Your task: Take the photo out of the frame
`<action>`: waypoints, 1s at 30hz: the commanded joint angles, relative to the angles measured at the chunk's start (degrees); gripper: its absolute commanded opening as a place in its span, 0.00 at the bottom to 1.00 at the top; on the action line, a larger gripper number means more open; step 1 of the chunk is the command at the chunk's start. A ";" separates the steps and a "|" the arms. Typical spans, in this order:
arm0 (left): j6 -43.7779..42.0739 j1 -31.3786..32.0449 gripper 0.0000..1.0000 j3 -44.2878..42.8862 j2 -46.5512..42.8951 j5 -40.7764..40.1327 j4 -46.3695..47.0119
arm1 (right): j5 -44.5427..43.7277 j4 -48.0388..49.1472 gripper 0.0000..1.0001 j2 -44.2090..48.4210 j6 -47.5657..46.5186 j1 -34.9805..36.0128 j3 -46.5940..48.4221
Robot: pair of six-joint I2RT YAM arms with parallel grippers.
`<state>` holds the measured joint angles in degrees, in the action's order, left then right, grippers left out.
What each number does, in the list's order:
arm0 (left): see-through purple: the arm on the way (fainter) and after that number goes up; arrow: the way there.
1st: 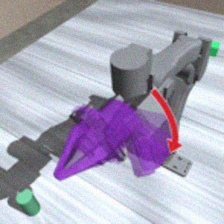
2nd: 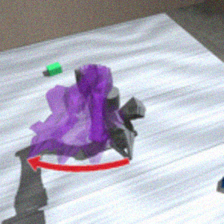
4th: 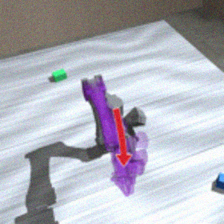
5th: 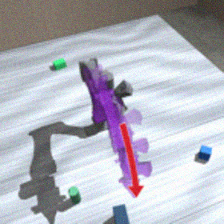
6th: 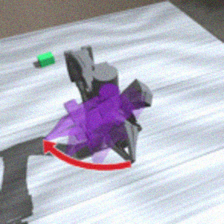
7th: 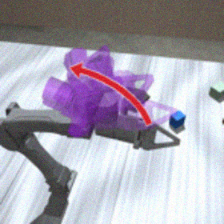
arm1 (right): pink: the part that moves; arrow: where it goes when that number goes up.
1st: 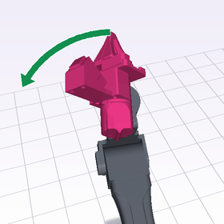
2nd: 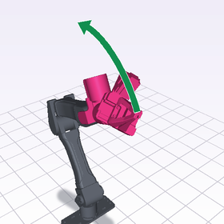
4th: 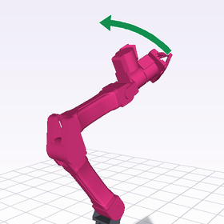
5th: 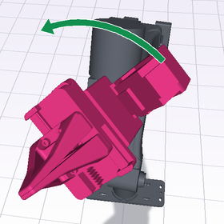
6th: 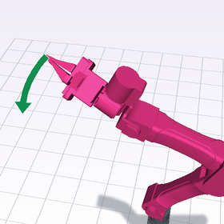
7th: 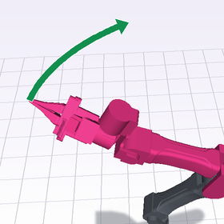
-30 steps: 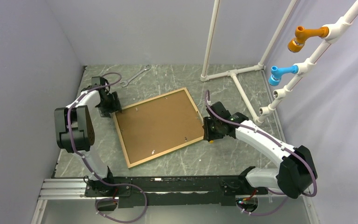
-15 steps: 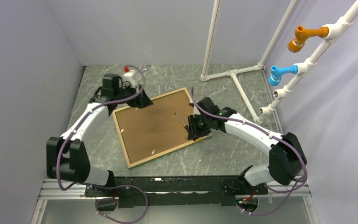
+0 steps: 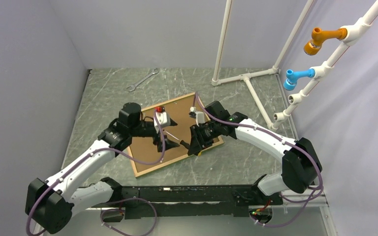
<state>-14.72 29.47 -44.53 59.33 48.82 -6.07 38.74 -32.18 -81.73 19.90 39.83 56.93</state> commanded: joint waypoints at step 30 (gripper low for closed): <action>-21.95 19.75 0.21 -0.88 1.28 -17.97 -13.88 | 17.63 11.12 0.00 2.07 0.09 3.34 -2.90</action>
<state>-35.00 48.97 -42.06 59.96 28.69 -19.16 52.75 -27.24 -81.52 18.26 42.92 54.33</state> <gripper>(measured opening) 0.393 0.340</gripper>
